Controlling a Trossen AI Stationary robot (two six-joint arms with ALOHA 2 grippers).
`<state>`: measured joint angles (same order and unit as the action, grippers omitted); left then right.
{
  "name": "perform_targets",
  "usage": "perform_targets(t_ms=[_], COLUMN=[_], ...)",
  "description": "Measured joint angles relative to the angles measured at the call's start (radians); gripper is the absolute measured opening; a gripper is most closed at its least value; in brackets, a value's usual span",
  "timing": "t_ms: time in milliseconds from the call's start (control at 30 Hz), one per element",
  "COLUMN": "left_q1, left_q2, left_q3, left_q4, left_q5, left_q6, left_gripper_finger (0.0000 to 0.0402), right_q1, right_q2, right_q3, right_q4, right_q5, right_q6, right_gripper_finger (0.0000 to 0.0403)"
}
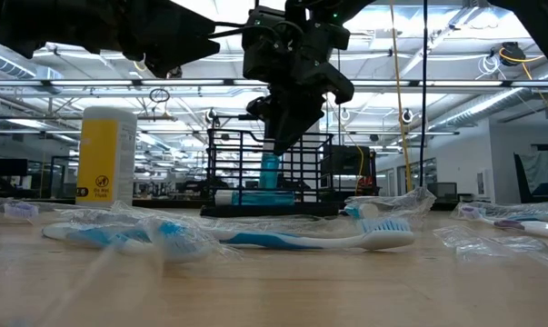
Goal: Pick & Place toothbrushing station
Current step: Put the blue mouthwash into the wire organizer
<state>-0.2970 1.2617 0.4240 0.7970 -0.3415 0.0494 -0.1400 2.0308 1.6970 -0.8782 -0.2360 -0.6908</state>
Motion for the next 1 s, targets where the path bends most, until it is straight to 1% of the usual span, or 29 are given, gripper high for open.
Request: perform_targets(t_ms=[167,267,400,700,1000], left_q1=[0.0,0.0,0.0,-0.001,-0.007], left_q2=[0.0,0.0,0.0,0.0,0.0], left_q3=[0.0,0.0,0.0,0.0,0.0], left_q4=[0.001,0.003,0.007,0.007,-0.002], left_q5=[0.0,0.0,0.001,0.004,0.004], left_q6=[-0.002,-0.002,-0.002,-0.002,-0.001], left_gripper_finger=[0.0241,0.0241,0.0241,0.0241,0.0241], right_q1=[0.009,0.011,0.022,0.028,0.027], right_q2=[0.0,0.001,0.002,0.004,0.004], right_q3=[0.0,0.0,0.005,0.071,0.077], right_q4=[-0.009,-0.028,-0.046,-0.121,-0.136], right_q5=[0.048,0.057,0.109,0.145,0.202], right_q6=[0.009,0.012,0.015,0.024,0.026], right_gripper_finger=[0.0088,0.0088,0.0088,0.0088,0.0088])
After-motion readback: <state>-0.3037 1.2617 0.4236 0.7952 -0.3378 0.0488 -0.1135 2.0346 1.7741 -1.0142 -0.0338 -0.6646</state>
